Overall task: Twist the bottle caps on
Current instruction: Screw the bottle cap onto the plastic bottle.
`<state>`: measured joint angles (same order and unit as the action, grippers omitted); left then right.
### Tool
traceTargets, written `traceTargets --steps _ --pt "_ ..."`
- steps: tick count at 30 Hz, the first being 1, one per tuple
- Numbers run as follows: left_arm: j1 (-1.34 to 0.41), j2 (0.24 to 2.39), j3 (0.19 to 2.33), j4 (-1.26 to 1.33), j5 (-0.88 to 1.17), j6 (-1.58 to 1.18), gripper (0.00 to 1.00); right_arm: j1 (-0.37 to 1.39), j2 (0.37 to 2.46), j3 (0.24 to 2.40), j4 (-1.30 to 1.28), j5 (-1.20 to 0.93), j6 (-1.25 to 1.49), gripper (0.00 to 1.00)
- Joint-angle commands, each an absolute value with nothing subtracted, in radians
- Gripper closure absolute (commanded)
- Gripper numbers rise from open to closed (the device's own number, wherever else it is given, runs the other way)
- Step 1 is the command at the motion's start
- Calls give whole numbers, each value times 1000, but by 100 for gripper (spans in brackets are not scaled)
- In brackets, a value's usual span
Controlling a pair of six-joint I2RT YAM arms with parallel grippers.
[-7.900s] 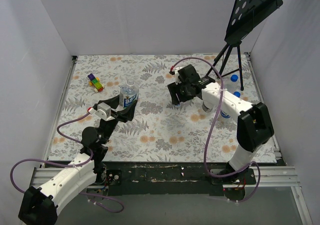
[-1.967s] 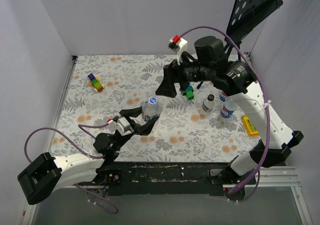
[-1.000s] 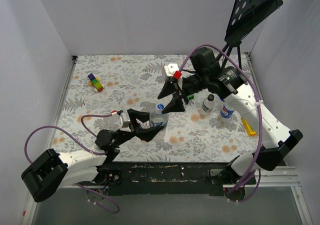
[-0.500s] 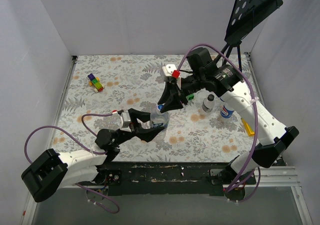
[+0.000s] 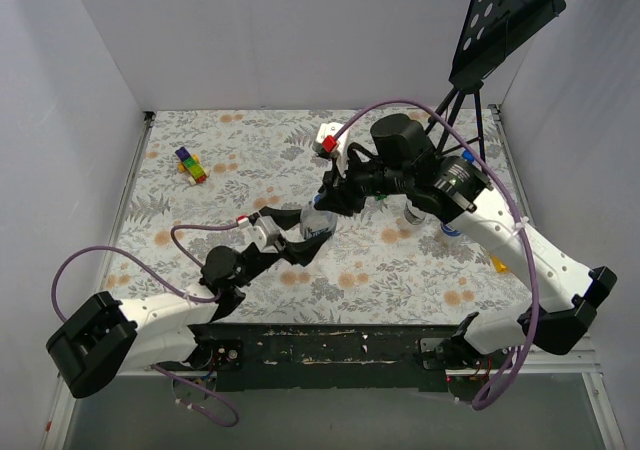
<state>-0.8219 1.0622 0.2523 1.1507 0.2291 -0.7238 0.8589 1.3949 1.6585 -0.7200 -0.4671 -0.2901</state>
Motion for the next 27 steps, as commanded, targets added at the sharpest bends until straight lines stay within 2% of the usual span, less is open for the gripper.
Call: traceTargets --steps 1,4,9,11,16,17,21,24,27 --pt "-865 1077 377 1338 56 -531 100 940 1402 1537 -672 123 142 95" --pt "-890 1112 388 1370 -37 -488 100 982 1408 1487 -664 349 231 96" --pt "-897 1126 348 1390 -144 -555 100 991 1353 1454 -552 373 213 90" --pt "-897 1123 325 1375 -188 -590 100 985 1322 1459 -511 310 183 80" --pt "-878 1103 288 1269 -216 -725 100 899 1260 1470 -459 74 117 34" --pt "-858 1098 282 1247 -186 -768 100 873 1244 1468 -448 16 95 30" --pt "-755 1089 245 1255 36 -929 100 740 1223 1489 -448 -278 17 19" --pt "-710 1094 258 1249 197 -974 100 648 1218 1474 -407 -577 -44 19" --pt "-701 1097 275 1261 322 -983 100 617 1247 1505 -435 -745 -122 19"
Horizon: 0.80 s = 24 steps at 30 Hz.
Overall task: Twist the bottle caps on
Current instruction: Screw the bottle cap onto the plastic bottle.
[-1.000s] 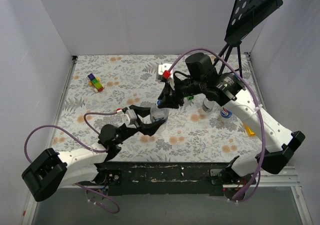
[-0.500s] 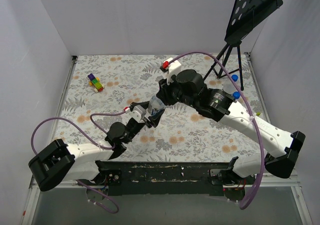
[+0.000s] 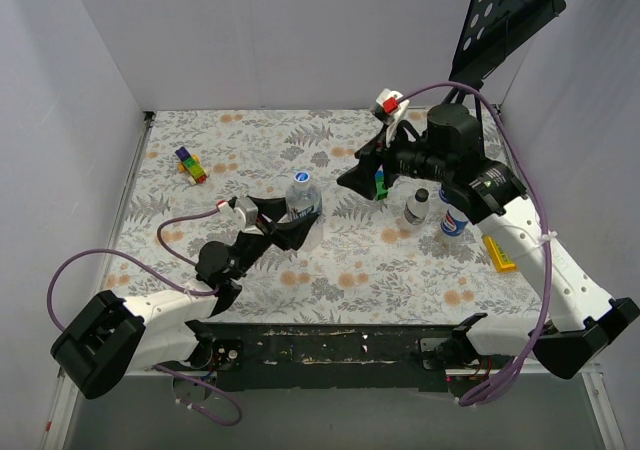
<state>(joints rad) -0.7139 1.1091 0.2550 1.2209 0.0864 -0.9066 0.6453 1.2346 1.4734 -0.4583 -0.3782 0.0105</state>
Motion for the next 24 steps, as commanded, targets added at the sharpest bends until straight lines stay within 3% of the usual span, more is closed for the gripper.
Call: traceTargets --steps 1,13,24 --pt "-700 1098 284 1262 363 -986 100 615 1259 1517 -449 -776 -145 19" --pt "-698 1126 373 1243 572 -1011 100 615 1328 1552 -477 -1029 -242 24" --pt "-698 1094 353 1250 414 -1017 100 617 1324 1536 -465 -1106 -221 26"
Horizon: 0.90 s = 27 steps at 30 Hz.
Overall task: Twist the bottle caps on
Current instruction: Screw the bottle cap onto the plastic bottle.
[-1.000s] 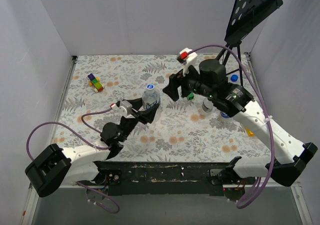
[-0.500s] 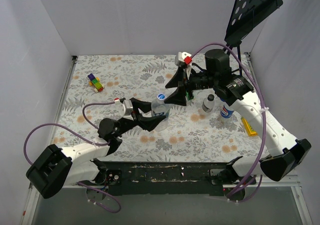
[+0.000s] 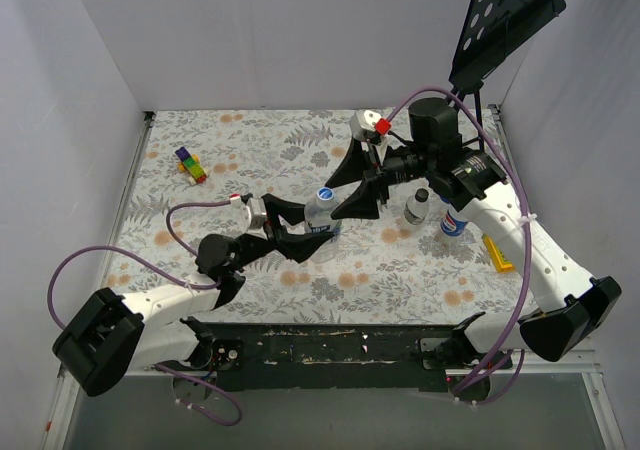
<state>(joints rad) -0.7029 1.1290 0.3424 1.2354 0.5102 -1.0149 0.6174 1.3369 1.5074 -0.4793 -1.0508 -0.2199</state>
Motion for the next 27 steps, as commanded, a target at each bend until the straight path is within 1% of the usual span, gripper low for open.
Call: traceTargets --steps 1,7,11,13,17,19,23,27 --pt "-698 1089 348 1250 396 -1014 100 617 1319 1531 -465 -1106 -216 26" --pt "-698 1049 325 1232 276 -997 100 617 1275 1496 -459 -1103 -204 26" --pt "-696 1032 318 1198 229 -980 100 617 1221 1453 -423 -1147 -196 26" --pt "-698 1028 319 1189 248 -970 100 617 1201 1434 -391 -1087 -174 26" --pt "-698 1035 324 1221 356 -963 100 617 1198 1428 -330 -881 -118 25" --pt "-698 1046 333 1230 405 -968 100 617 1212 1428 -290 -880 -103 24" --pt "-698 1069 357 1229 475 -977 100 617 1253 1448 -239 -948 -69 23" --pt "-696 1094 377 1226 480 -985 100 617 1278 1453 -189 -1017 -25 22"
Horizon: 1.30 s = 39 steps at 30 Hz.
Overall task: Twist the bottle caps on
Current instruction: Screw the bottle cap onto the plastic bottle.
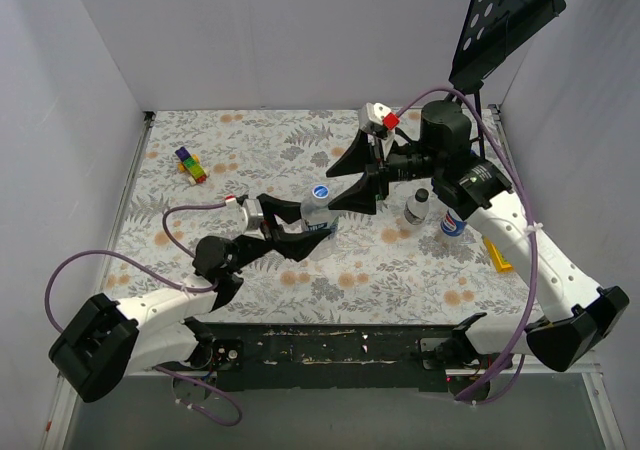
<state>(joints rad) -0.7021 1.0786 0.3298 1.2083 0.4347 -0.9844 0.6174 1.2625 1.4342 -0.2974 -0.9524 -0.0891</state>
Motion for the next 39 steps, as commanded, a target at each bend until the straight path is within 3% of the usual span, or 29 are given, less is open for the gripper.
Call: traceTargets --steps 1,28,32,39 --pt "-696 1100 380 1229 476 -986 100 617 1279 1445 -167 -1034 -11 22" --pt "-698 1009 362 1032 20 -965 100 724 1172 1325 -127 -1091 92 22" --pt "-698 999 362 1025 72 -951 100 726 1166 1351 -210 -996 17 23" --pt "-698 1000 367 1051 356 -919 100 704 1221 1497 -373 -810 -159 27"
